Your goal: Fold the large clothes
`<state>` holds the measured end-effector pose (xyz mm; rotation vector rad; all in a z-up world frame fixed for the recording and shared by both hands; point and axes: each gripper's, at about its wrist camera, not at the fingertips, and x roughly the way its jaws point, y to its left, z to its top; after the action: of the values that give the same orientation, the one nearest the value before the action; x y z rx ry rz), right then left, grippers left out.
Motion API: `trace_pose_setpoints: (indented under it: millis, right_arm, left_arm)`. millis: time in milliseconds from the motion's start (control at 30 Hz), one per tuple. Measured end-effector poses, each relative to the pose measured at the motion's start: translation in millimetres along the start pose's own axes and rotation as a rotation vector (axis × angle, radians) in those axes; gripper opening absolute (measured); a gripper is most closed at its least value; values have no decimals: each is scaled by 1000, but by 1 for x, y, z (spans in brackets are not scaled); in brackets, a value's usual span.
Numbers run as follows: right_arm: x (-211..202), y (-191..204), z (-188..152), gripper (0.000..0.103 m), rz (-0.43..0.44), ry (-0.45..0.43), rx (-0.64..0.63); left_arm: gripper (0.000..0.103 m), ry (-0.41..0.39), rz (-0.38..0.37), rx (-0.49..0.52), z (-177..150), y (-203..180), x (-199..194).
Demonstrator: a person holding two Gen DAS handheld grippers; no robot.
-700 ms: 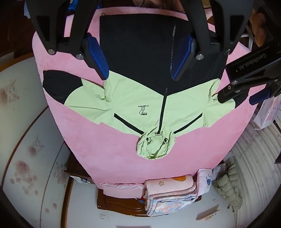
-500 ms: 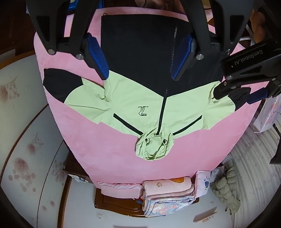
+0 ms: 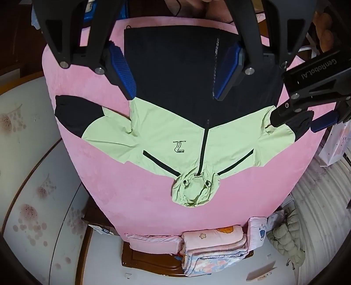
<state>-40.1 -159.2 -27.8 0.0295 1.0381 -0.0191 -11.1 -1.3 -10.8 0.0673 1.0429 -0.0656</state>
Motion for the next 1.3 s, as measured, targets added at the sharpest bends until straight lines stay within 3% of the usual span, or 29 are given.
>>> trace_pose_setpoints:
  millis: [467,1300]
  right_arm:
    - [-10,30,0,74,-37,4,25]
    - [-23,58,-3,74,-86,-2,62]
  left_arm:
    - [95,-2,-69,1,2,26,4]
    - [95,5,-90,32,2,51,3]
